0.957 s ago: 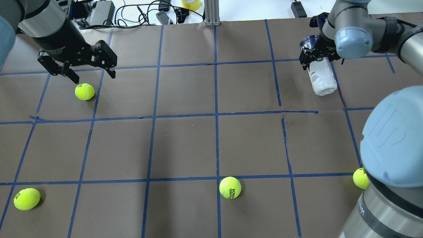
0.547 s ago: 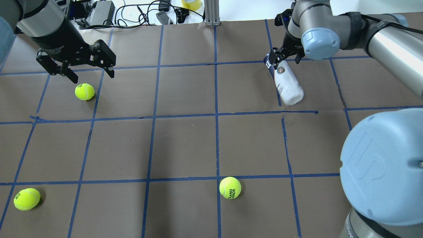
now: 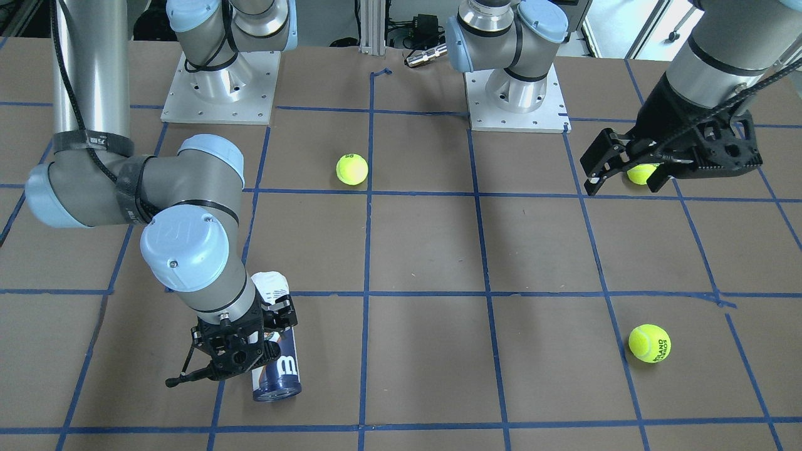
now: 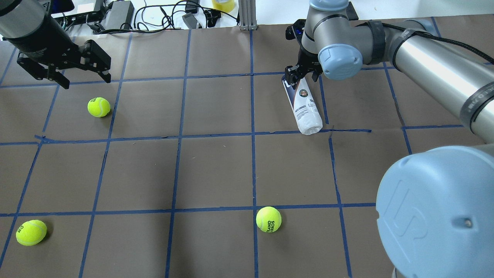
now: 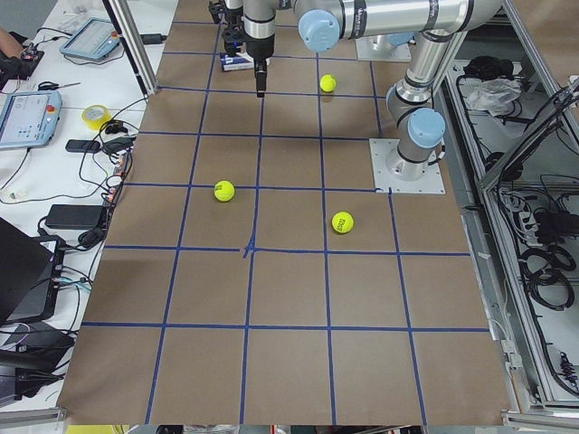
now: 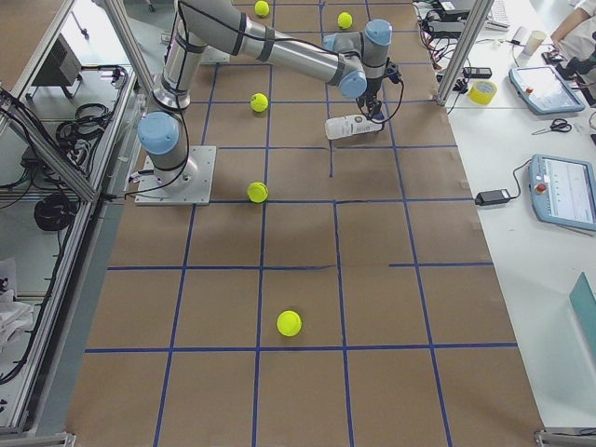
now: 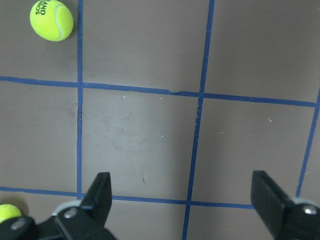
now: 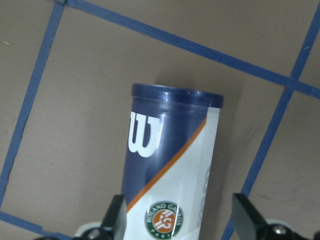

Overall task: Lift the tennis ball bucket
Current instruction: 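Carry the can with the right gripper toward the table center, tilting it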

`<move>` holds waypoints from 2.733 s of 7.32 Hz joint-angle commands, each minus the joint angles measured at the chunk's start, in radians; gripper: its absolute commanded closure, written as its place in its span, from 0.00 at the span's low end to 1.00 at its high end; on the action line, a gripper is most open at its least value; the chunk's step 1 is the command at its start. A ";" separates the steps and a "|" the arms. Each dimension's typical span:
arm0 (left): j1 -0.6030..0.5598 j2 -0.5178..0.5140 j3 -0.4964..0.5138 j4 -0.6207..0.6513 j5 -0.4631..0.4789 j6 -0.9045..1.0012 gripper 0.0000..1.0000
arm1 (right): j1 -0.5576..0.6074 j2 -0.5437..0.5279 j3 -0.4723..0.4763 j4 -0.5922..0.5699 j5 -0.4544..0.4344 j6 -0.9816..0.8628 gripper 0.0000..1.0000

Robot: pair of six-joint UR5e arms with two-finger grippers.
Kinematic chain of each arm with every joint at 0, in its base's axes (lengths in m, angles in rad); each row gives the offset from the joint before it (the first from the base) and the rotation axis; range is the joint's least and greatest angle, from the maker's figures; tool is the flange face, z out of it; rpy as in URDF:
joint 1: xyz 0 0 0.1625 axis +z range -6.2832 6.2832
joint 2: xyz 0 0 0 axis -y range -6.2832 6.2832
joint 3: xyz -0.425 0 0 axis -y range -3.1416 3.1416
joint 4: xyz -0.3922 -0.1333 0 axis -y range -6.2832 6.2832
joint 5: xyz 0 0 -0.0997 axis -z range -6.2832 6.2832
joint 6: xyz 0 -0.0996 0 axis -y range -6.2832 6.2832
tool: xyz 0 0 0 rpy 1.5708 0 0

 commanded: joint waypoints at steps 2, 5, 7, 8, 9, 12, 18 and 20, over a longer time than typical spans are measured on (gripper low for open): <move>0.008 -0.001 0.000 0.002 0.004 0.006 0.00 | 0.010 0.055 0.013 0.005 0.070 0.005 0.00; 0.008 -0.004 -0.002 0.002 0.002 0.006 0.00 | 0.034 0.091 0.019 -0.003 0.092 0.007 0.00; 0.008 -0.008 -0.002 0.003 0.001 0.006 0.00 | 0.058 0.084 0.018 -0.002 0.098 0.008 0.00; 0.008 -0.008 -0.002 0.003 -0.001 0.006 0.00 | 0.070 0.087 0.019 -0.002 0.101 0.011 0.00; 0.008 -0.009 -0.002 0.003 -0.004 0.006 0.00 | 0.082 0.090 0.019 -0.003 0.100 0.011 0.00; 0.008 -0.008 -0.008 0.006 0.000 0.006 0.00 | 0.081 0.101 0.019 -0.005 0.097 0.013 0.00; 0.008 -0.003 -0.008 0.011 -0.001 0.007 0.00 | 0.082 0.110 0.018 -0.005 0.090 0.011 0.18; 0.008 -0.001 -0.008 0.011 -0.003 0.007 0.00 | 0.084 0.105 0.012 -0.003 0.083 0.018 0.38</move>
